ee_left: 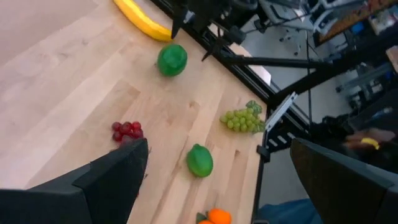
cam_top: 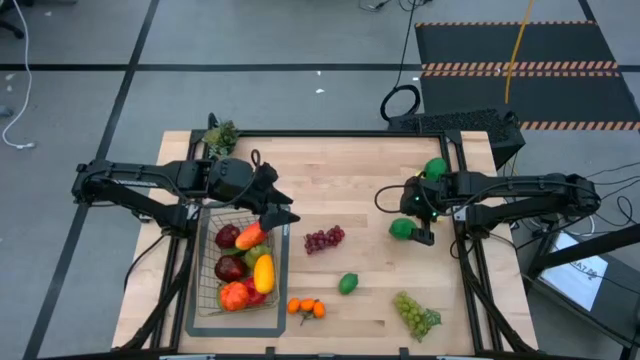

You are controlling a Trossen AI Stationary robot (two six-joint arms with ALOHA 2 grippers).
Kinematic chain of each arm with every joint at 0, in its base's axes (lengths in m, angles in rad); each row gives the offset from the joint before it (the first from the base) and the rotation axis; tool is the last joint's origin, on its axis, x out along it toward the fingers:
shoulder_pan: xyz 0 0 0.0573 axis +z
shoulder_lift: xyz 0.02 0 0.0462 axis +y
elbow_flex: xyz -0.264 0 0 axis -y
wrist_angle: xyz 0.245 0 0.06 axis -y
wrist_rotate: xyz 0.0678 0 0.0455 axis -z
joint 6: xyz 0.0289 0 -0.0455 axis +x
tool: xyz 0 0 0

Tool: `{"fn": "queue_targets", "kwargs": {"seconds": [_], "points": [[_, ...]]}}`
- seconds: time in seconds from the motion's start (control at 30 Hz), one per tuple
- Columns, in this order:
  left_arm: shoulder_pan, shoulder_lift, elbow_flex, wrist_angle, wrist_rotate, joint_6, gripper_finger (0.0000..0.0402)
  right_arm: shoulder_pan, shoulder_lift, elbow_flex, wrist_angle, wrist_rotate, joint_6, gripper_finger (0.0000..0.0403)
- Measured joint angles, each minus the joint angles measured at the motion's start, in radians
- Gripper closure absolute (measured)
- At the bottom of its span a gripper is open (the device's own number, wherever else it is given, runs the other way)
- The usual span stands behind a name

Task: Build produce basket
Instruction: Put the middle green lime into the wire basket

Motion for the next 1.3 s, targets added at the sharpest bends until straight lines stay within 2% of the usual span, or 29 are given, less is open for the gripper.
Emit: {"fn": "queue_targets", "kwargs": {"seconds": [0.27, 0.53, 0.8, 1.03, 1.3], "points": [[-0.001, 0.0, 0.0, 0.029, -0.09, 0.04, 0.0009, 0.002, 0.068, 0.0, -0.002, 0.03, 0.008, 0.0004], [0.027, 0.0, 0.0, 0.03, -0.092, 0.049, 0.0009, 0.002, 0.192, 0.0, 0.005, 0.047, 0.012, 0.0005], [0.027, 0.0, 0.0, 0.031, -0.1, 0.059, 0.0009, 0.004, 0.296, 0.0, 0.13, 0.08, -0.046, 0.0008], [0.025, 0.0, 0.0, 0.031, -0.175, 0.078, 0.0009, 0.004, 0.338, 0.0, 0.084, 0.106, -0.045, 0.0036], [0.025, 0.0, 0.0, 0.047, -0.253, 0.072, 0.0009, 0.004, 0.301, 0.0, 0.113, 0.044, 0.075, 0.0076]]}}
